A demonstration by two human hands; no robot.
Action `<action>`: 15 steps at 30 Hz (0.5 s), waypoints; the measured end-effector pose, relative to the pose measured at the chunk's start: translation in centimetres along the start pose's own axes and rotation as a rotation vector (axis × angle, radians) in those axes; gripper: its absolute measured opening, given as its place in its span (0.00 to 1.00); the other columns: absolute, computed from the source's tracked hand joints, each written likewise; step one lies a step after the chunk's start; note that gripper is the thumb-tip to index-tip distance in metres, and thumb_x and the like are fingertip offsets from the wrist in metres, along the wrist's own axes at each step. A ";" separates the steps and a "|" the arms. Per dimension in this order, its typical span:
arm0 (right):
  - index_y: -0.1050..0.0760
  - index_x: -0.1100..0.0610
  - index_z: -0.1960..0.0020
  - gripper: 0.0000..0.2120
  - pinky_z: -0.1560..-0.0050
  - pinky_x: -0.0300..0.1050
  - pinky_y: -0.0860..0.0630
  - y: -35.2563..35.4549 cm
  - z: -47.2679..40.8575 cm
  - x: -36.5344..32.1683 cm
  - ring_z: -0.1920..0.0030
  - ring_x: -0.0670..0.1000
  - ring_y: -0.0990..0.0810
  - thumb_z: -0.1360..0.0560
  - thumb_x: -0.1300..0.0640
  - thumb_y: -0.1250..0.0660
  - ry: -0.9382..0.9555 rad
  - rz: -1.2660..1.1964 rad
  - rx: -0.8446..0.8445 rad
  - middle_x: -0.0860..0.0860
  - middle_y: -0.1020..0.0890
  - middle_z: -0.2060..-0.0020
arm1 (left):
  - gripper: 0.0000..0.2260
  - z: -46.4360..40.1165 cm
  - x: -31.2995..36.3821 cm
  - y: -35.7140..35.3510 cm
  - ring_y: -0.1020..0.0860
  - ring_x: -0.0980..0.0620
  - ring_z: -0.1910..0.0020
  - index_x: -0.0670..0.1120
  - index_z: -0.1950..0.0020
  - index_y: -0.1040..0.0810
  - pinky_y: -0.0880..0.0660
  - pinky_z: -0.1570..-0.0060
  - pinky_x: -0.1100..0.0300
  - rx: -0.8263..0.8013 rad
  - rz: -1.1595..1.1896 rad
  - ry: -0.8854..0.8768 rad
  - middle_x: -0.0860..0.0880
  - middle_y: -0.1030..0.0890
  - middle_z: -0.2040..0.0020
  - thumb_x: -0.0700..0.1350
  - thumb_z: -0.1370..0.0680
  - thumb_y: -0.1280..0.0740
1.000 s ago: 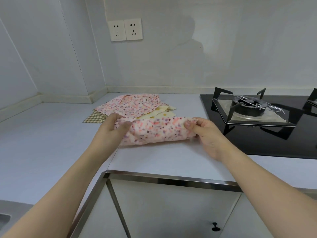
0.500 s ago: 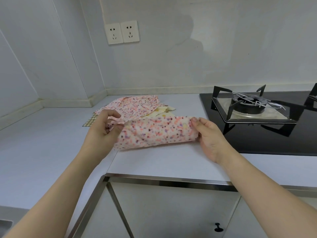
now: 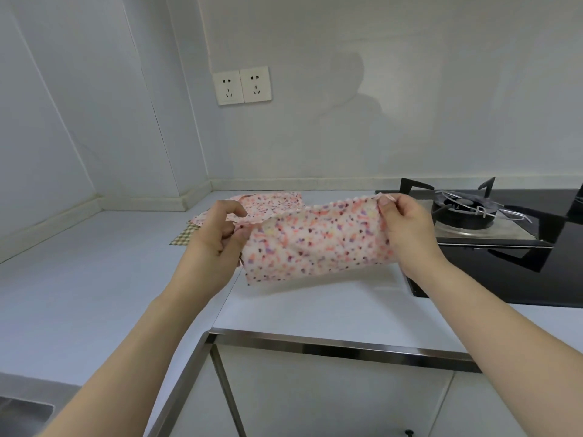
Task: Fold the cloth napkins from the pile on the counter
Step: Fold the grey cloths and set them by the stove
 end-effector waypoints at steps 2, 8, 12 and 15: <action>0.23 0.58 0.52 0.10 0.46 0.52 0.25 0.3 -0.3 -1.0 0.55 0.51 0.22 0.20 0.53 0.39 0.040 0.076 0.016 0.51 0.19 0.57 | 0.07 -0.2 0.0 -0.2 0.26 0.42 0.69 0.56 0.49 0.31 0.29 0.66 0.67 0.001 0.045 0.038 0.38 0.29 0.68 0.43 0.18 0.38; 0.26 0.60 0.50 0.11 0.58 0.46 0.32 0.5 0.1 -1.2 0.55 0.53 0.24 0.19 0.53 0.42 0.102 0.495 -0.135 0.53 0.21 0.55 | 0.01 -0.4 -1.6 -0.7 0.27 0.52 0.75 0.40 0.51 0.27 0.25 0.71 0.59 -0.017 0.250 0.277 0.51 0.26 0.75 0.37 0.20 0.36; 0.27 0.59 0.44 0.11 0.50 0.53 0.26 -0.6 1.2 -0.2 0.52 0.55 0.23 0.17 0.54 0.45 0.165 0.706 -0.210 0.53 0.22 0.51 | 0.01 0.2 -3.9 -1.2 0.25 0.51 0.71 0.38 0.53 0.25 0.23 0.69 0.60 -0.050 0.354 0.521 0.45 0.23 0.67 0.35 0.21 0.35; 0.29 0.58 0.44 0.11 0.51 0.56 0.24 -1.6 1.7 0.5 0.55 0.57 0.23 0.17 0.54 0.47 0.196 0.757 -0.225 0.55 0.22 0.53 | 0.01 0.3 -5.4 -1.0 0.23 0.46 0.64 0.38 0.54 0.24 0.20 0.66 0.57 -0.047 0.404 0.642 0.39 0.23 0.61 0.35 0.23 0.34</action>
Point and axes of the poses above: each hand's wrist, its own z-axis away from the middle knuckle, its own y-axis out of the back of the hand, x = y × z, the point moved 5 cm from there along -z, towards the middle knuckle
